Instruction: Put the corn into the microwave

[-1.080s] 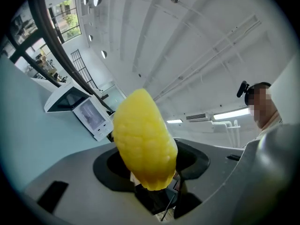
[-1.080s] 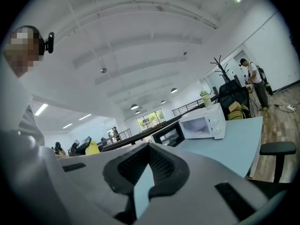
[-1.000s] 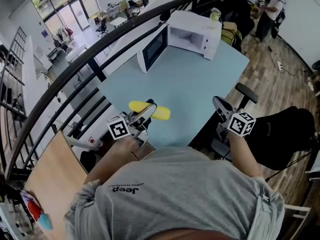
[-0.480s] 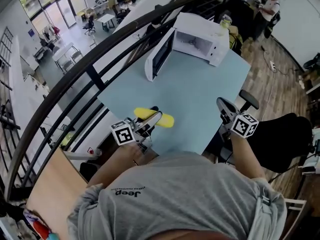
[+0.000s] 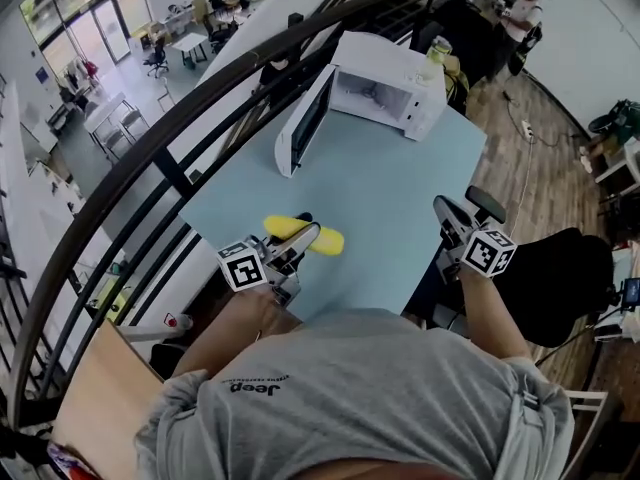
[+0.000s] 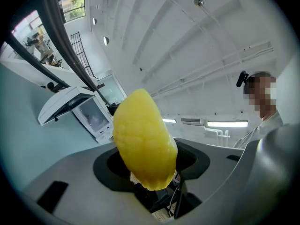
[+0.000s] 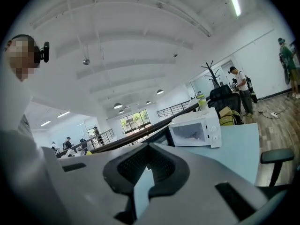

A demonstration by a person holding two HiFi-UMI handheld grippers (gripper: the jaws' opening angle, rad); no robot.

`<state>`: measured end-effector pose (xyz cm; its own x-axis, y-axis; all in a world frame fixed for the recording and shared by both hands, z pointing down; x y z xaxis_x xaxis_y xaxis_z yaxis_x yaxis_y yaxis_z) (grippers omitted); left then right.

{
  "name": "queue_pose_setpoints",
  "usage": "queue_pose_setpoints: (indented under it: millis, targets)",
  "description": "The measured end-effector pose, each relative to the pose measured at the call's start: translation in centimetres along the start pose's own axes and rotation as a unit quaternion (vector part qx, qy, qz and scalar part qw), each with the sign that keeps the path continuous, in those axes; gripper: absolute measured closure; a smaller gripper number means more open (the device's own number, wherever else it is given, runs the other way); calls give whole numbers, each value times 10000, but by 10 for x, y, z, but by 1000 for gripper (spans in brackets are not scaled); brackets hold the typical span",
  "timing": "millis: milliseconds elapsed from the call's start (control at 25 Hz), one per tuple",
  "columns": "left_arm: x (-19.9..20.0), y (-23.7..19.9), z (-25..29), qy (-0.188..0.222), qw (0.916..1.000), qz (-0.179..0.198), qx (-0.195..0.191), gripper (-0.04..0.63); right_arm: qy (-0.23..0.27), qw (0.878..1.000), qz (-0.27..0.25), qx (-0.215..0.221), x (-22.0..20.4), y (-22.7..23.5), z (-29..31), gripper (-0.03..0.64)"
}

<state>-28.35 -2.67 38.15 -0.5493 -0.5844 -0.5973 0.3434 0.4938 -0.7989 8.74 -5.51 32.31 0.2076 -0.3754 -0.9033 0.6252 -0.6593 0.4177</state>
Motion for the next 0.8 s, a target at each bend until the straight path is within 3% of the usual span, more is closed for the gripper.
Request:
queue_pose_setpoints:
  millis: [200,440,640,800]
  targets:
    - [-14,-4,55,-34,9999,36,97,357,78,10000,54,26,4,55,-18,598]
    - [-16,-9,77,-89,9988,80,468,357,123,9995,-91,271,-12,94,2,598]
    - [-34,-4,143,-566,9934,51,998,357,377,9974,-161,590,-25,156,12,598]
    - [-50,6,208,-747,9917,37,1049,357,450,9958,-120,782,-34,200,12,598]
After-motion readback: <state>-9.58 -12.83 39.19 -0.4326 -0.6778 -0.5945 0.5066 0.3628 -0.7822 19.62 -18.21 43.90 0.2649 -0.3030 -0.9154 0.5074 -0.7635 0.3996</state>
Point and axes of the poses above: the fingertips, and each gripper's own axes: z forward along the fingers, y to its right, x out of its top, the point moved 7 cm from there along -z, backward along the fingers, and after that the axes turned 14 degrees about x, right-handed, at the moved point
